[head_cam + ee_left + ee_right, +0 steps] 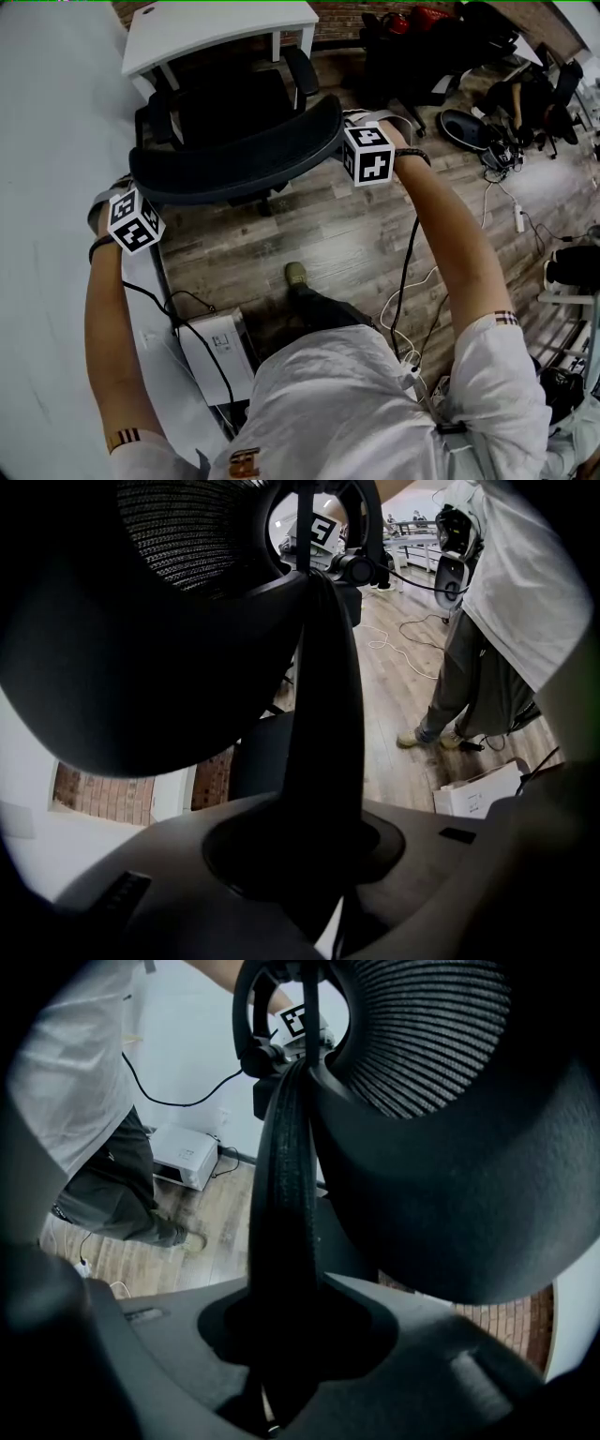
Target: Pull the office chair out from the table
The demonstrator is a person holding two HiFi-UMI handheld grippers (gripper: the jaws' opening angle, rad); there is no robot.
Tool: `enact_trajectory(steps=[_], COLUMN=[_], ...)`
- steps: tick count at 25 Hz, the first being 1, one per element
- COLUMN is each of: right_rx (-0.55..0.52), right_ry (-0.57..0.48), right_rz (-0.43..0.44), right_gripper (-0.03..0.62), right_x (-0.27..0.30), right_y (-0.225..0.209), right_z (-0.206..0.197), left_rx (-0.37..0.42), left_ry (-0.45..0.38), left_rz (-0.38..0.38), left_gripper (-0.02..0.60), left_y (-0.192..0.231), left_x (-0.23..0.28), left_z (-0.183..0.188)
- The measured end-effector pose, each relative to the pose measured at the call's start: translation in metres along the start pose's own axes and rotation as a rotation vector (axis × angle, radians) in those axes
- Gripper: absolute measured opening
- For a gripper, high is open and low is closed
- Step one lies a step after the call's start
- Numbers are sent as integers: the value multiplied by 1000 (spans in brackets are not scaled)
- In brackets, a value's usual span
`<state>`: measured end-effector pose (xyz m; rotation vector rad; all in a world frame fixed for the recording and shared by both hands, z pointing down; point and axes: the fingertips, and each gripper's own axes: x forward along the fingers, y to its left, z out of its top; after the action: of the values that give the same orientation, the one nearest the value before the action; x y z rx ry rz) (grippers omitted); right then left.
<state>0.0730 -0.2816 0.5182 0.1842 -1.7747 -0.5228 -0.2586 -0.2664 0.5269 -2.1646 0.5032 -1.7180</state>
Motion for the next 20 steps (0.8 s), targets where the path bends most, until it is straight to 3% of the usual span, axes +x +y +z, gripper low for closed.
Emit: enact_trajectory(steps=[15,20], right_rx=[-3,-5], right_ry=[-4,-3], right_rz=[-1,-2], right_gripper=[100,100], right_x=[-39,-53], right_y=[77,107], right_z=[18,27], left_rx=[-5,22], left_ry=[24,20], left_rz=[-27,-4], left_gripper=[104,103], left_y=[-79,-101], left_x=[-39,-62], left_z=[3,11])
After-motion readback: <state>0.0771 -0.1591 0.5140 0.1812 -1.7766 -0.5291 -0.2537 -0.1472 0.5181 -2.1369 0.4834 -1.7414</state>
